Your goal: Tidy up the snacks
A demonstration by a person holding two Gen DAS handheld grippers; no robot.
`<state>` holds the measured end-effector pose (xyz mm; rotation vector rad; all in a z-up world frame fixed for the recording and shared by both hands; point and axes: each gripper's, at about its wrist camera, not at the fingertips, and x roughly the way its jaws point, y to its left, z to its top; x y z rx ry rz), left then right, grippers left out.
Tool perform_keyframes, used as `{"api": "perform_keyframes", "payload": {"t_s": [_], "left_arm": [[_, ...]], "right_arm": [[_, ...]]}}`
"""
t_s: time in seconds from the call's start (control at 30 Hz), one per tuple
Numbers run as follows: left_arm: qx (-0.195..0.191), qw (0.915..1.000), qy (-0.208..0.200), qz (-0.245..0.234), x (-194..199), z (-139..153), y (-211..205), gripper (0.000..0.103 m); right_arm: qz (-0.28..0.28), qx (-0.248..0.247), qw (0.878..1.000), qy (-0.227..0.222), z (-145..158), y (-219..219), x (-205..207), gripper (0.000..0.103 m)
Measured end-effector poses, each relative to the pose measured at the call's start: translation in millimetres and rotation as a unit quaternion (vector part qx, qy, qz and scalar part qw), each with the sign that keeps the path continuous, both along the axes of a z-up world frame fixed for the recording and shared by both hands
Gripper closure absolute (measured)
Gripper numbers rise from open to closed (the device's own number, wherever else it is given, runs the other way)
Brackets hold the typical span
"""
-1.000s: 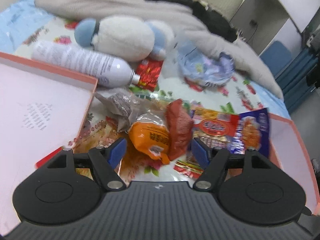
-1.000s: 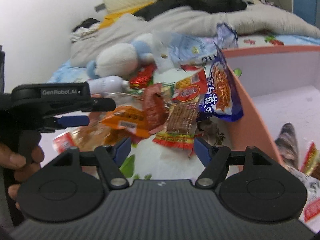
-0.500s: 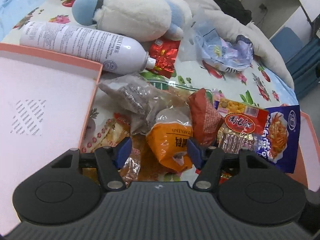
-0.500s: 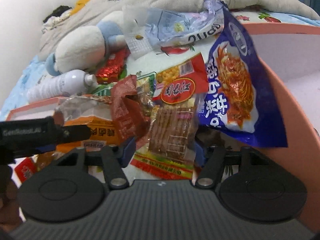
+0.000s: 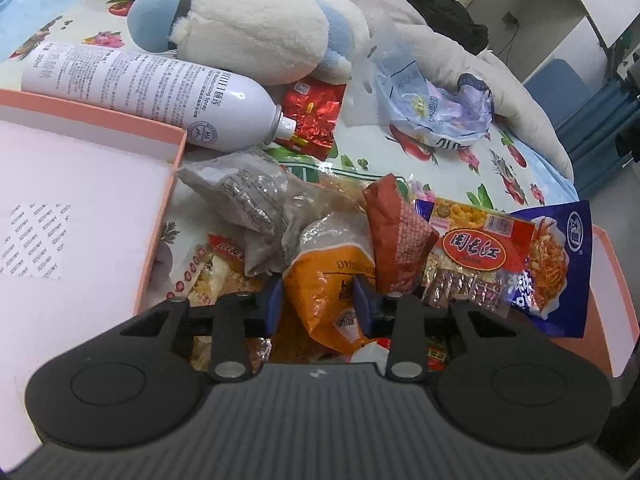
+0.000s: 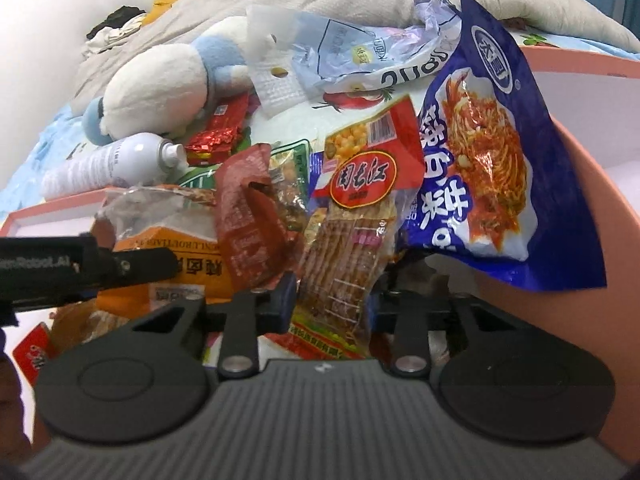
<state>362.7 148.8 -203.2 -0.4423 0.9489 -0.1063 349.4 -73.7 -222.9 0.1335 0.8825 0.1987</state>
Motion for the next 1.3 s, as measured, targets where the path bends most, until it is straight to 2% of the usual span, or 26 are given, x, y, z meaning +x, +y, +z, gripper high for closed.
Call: {"api": "perform_keyframes", "payload": {"t_s": [0.03,0.07,0.1,0.4,0.67,0.83,1.0,1.2,1.3], "left_arm": [[-0.001,1.0,-0.002,0.001,-1.8,0.5,-0.2,0.065],[-0.003,1.0,-0.004,0.0,-3.0,1.0,-0.6,0.071],[-0.004,1.0,-0.006,-0.003,-4.3,2.1,-2.0,0.074],[0.028,0.9985,-0.047,0.001,-27.2,18.7,-16.5,0.079],[0.043,0.9965,-0.071,0.012,-69.2,47.5,-28.8,0.08],[0.074,0.9925,-0.094,0.022,-123.6,68.2,-46.0,0.08],[0.079,0.9925,-0.088,0.033,-177.2,91.0,-59.3,0.08],[0.081,0.9907,-0.101,0.043,-225.5,124.8,-69.8,0.08],[0.094,0.9885,-0.107,0.049,-248.2,142.0,-79.1,0.08]], "right_arm": [[0.003,0.001,1.0,-0.002,1.8,-0.2,-1.9,0.076],[0.007,0.002,1.0,-0.004,3.5,-0.4,-3.9,0.088],[0.009,0.006,1.0,-0.007,5.8,-0.6,-6.1,0.091],[0.021,0.013,0.999,-0.041,17.9,-11.4,-29.9,0.093],[0.03,0.01,0.996,-0.079,52.8,-28.5,-66.4,0.093],[0.051,-0.003,0.992,-0.114,72.5,-39.1,-111.3,0.093],[0.046,0.015,0.995,-0.087,83.7,-56.6,-158.3,0.093],[0.068,0.011,0.994,-0.089,102.3,-63.4,-201.8,0.093],[0.071,0.02,0.993,-0.092,114.4,-71.6,-218.9,0.093]]}}
